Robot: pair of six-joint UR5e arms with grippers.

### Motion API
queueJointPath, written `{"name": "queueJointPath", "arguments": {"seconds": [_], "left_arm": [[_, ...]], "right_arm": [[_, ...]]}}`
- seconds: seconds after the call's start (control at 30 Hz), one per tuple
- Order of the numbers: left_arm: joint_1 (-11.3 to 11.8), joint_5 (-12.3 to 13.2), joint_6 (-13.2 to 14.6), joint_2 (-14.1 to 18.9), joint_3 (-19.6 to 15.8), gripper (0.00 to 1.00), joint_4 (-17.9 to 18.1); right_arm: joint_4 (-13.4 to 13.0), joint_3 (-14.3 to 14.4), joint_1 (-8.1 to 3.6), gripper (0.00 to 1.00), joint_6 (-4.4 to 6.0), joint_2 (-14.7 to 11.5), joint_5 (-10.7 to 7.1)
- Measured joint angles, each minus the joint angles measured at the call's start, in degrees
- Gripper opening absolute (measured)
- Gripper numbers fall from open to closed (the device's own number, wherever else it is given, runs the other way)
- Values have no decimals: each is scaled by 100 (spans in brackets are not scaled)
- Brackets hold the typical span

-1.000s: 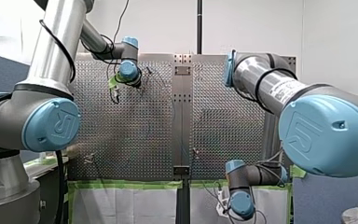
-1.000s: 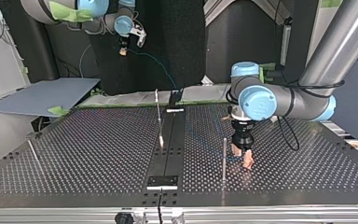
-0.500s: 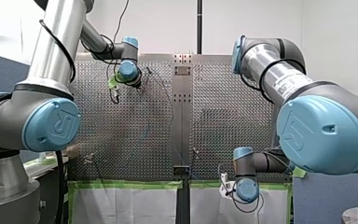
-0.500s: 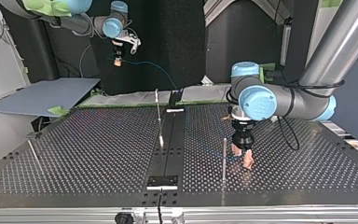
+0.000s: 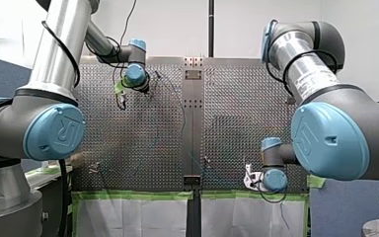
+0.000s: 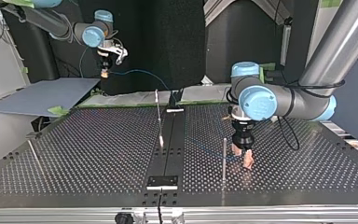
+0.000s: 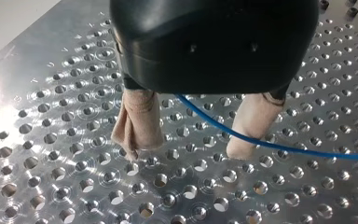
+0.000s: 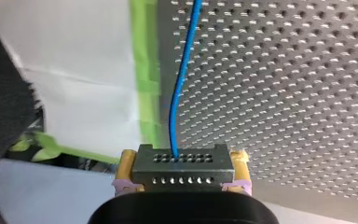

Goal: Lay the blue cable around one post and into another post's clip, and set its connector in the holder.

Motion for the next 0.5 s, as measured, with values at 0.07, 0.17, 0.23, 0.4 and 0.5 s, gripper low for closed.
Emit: {"name": "queueJointPath", "arguments": {"seconds": [0.07, 0.17, 0.23, 0.4, 0.5], "left_arm": [[2, 0, -1, 0, 1, 100, 0], [3, -1, -4, 0, 1, 100, 0], [3, -1, -3, 0, 0, 100, 0], [6, -4, -1, 0, 2, 100, 0], [6, -8, 0, 0, 2, 100, -5]], "right_arm": [[-36, 2, -9, 0, -20, -97, -97], [-117, 2, 8, 0, -59, -263, -263], [-163, 3, 29, 0, -78, -377, -377], [-170, 4, 78, 0, -106, -622, -621], [-91, 10, 93, 0, -155, -779, -779]]}}
